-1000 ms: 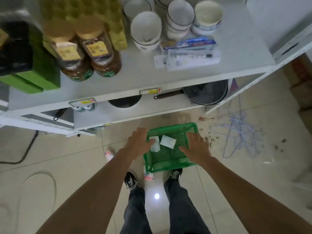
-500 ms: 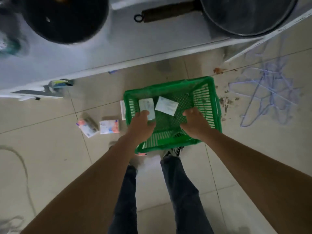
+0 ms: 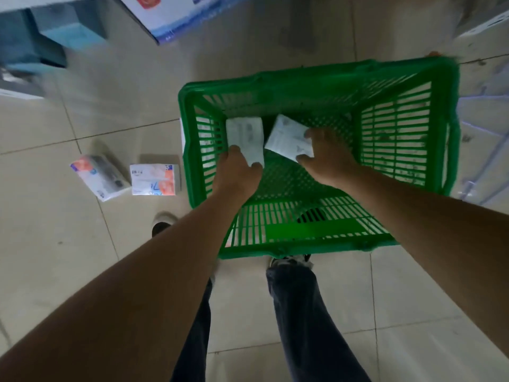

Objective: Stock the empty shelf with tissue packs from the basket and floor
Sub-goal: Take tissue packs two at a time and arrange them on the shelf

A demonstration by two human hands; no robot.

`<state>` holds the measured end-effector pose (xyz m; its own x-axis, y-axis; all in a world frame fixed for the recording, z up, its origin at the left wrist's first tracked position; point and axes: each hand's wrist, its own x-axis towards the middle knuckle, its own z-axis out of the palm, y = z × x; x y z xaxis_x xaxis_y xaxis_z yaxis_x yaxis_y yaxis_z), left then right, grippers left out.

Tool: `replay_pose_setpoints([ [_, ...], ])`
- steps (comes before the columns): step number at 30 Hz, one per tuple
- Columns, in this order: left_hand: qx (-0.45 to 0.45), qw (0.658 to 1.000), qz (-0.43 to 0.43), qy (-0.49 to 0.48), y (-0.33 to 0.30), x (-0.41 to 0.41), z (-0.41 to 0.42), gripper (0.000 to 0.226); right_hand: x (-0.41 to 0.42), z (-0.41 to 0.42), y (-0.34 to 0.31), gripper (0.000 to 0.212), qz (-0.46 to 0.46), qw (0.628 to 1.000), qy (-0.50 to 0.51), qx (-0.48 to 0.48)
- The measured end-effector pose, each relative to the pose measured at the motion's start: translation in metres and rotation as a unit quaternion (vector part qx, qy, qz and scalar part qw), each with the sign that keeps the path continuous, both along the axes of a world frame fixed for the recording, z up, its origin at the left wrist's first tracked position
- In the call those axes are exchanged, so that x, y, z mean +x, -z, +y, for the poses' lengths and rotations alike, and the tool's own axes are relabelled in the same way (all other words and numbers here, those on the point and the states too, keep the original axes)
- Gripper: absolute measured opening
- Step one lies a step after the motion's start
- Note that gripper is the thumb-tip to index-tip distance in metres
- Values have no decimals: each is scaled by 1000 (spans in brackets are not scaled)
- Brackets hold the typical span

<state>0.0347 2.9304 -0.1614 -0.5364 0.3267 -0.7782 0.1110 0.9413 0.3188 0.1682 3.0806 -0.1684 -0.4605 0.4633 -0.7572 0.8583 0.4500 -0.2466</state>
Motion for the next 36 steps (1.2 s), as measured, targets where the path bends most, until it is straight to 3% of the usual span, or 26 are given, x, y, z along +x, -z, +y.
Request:
replay_pose_setpoints([
  [5, -23, 999, 14, -17, 41, 3, -4, 64, -28, 3, 38, 72, 16, 998, -20, 53],
  [9, -16, 999, 24, -25, 61, 9, -9, 71, -45, 8, 62, 83, 24, 998, -39, 34],
  [15, 30, 996, 34, -80, 83, 21, -10, 83, -27, 18, 86, 95, -16, 1000, 22, -1],
  [19, 9, 990, -6, -140, 98, 30, -3, 91, -1, 17, 97, 99, -42, 974, 201, -99],
  [22, 13, 975, -40, -217, 107, 32, 5, 101, 15, 18, 104, 85, 12, 932, 324, -160],
  [25, 31, 963, -52, -261, 113, 32, 9, 103, 18, 16, 104, 76, 53, 913, 362, -183],
  [31, 11, 953, -74, -294, 118, 26, 7, 83, 13, 15, 104, 83, 45, 878, 429, -208],
  [36, 3, 961, -73, -265, 111, 22, 2, 87, 16, 13, 98, 79, 38, 886, 399, -234],
])
